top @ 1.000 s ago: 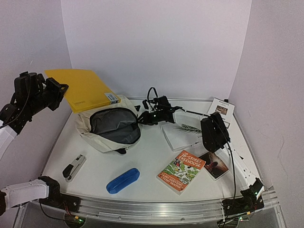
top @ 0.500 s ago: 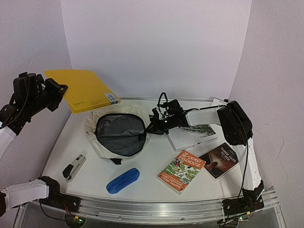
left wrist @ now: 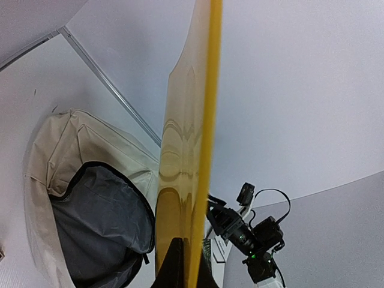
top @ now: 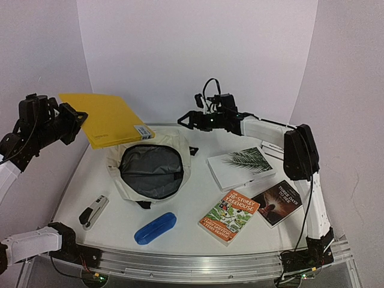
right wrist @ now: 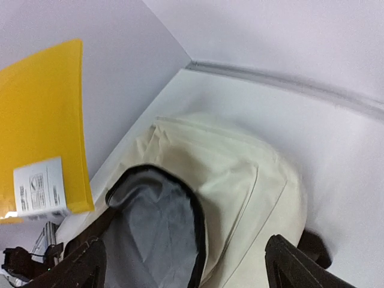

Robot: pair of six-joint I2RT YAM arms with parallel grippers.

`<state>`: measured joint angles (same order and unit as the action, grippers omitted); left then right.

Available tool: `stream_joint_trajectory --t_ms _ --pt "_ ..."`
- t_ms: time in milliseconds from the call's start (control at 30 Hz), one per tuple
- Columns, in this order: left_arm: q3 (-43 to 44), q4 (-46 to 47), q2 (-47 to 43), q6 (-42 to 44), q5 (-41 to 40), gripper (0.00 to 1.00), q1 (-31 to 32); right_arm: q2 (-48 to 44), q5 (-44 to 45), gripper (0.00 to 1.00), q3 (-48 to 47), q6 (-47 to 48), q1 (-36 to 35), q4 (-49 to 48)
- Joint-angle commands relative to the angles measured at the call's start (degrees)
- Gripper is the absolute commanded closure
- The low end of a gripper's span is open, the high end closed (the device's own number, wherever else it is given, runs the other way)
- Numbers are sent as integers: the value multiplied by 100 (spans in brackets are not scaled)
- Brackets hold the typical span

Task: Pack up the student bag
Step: Adjust the student bag at the center of the board.

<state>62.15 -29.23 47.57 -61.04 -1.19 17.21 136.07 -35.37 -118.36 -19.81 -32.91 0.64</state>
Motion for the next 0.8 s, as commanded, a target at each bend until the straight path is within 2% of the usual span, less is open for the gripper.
stream_joint_trajectory --t_ms 0,100,233,367,400,467,567,600,767 --pt "118 173 -174 28 7 100 3 1093 84 4 -1038 615 -13 382" --pt "171 101 -184 38 -13 100 7 1545 147 4 -1555 874 -22 391" --pt "149 42 -201 7 -5 100 4 2027 317 11 -2099 942 -46 392" --pt "60 4 -175 -95 92 100 3 2255 591 20 -2140 1054 -91 390" --pt "38 -9 -172 -117 101 100 4 2305 656 28 -2154 1048 -92 388" --pt "-37 -14 -189 -176 102 100 6 2351 882 50 -2173 1015 -86 385" --pt "-139 -47 -271 -255 98 100 5 2289 1065 93 -2142 836 5 369" --pt "-165 -56 -300 -272 82 100 2 2246 1104 100 -2129 687 51 359" --pt "-360 84 -361 -358 97 100 4 1709 2092 100 -1552 -399 469 331"
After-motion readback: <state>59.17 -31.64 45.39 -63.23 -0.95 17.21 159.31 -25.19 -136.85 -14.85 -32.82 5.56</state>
